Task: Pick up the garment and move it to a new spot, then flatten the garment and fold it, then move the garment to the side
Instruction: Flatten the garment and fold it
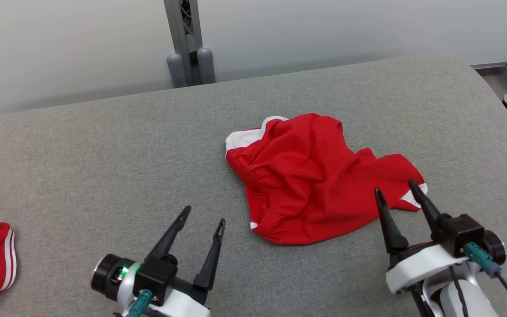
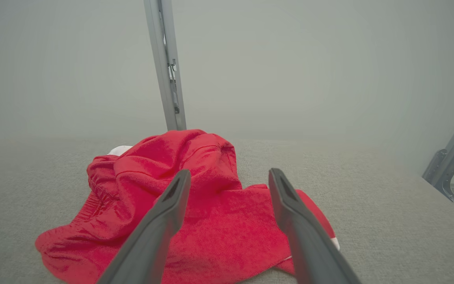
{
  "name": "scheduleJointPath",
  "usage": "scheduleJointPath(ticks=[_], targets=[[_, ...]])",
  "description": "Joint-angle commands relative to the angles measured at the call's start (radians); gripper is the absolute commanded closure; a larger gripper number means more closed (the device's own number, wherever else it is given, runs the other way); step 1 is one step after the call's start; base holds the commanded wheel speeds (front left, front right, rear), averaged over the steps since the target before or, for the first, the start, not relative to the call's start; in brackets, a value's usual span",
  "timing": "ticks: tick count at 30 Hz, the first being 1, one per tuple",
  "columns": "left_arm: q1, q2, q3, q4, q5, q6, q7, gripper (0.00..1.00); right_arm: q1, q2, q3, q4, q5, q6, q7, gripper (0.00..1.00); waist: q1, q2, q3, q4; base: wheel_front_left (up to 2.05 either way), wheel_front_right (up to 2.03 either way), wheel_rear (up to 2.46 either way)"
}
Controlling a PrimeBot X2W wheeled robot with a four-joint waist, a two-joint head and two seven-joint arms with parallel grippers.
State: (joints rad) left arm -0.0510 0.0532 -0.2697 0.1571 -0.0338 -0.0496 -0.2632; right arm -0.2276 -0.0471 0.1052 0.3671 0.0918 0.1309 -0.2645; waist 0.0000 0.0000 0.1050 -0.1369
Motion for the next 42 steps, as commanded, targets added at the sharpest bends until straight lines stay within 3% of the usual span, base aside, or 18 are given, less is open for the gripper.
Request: scheduleJointPath(ticks=[1,6,16,26,32,34,42], targets=[[-0.019,0.006,-0.007,0.011,0.007,-0.010,-0.001,0.00,0.017,-0.007,0.010,-0.008,0.006,0.000,-0.001,0.00,0.0000,0.0000,-0.003,-0.002,0.00,0.00,0.00],[-0.042,0.034,-0.068,0.073,0.046,-0.040,-0.001,0.00,0.053,-0.007,0.034,-0.063,0.021,0.000,-0.001,0.00,0.0000,0.0000,-0.008,-0.007,0.00,0.00,0.00],[-0.232,0.130,-0.294,0.307,0.154,-0.077,-0.001,0.00,0.032,-0.006,0.032,-0.142,0.027,0.000,-0.001,0.00,0.0000,0.0000,0.032,-0.057,0.00,0.00,0.00],[-0.360,0.132,-0.394,0.457,0.188,-0.038,-0.001,0.00,0.015,-0.006,0.026,-0.161,0.044,0.000,-0.001,0.00,0.0000,0.0000,0.072,-0.107,0.00,0.00,0.00],[-0.386,0.133,-0.414,0.482,0.157,-0.019,-0.001,0.57,0.009,-0.006,0.024,-0.169,0.044,0.000,-0.001,0.00,0.0000,0.0000,0.084,-0.128,0.00,0.00,0.00],[-0.393,0.135,-0.420,0.488,0.143,-0.023,-0.001,1.00,0.008,-0.006,0.023,-0.174,0.047,0.000,-0.001,0.00,0.0000,0.0000,0.087,-0.131,0.00,0.00,0.00],[-0.398,0.091,-0.404,0.496,-0.033,-0.075,-0.001,1.00,0.022,-0.006,0.013,-0.171,0.044,0.000,-0.001,0.00,0.0000,0.0000,0.075,-0.126,0.00,0.00,0.00]])
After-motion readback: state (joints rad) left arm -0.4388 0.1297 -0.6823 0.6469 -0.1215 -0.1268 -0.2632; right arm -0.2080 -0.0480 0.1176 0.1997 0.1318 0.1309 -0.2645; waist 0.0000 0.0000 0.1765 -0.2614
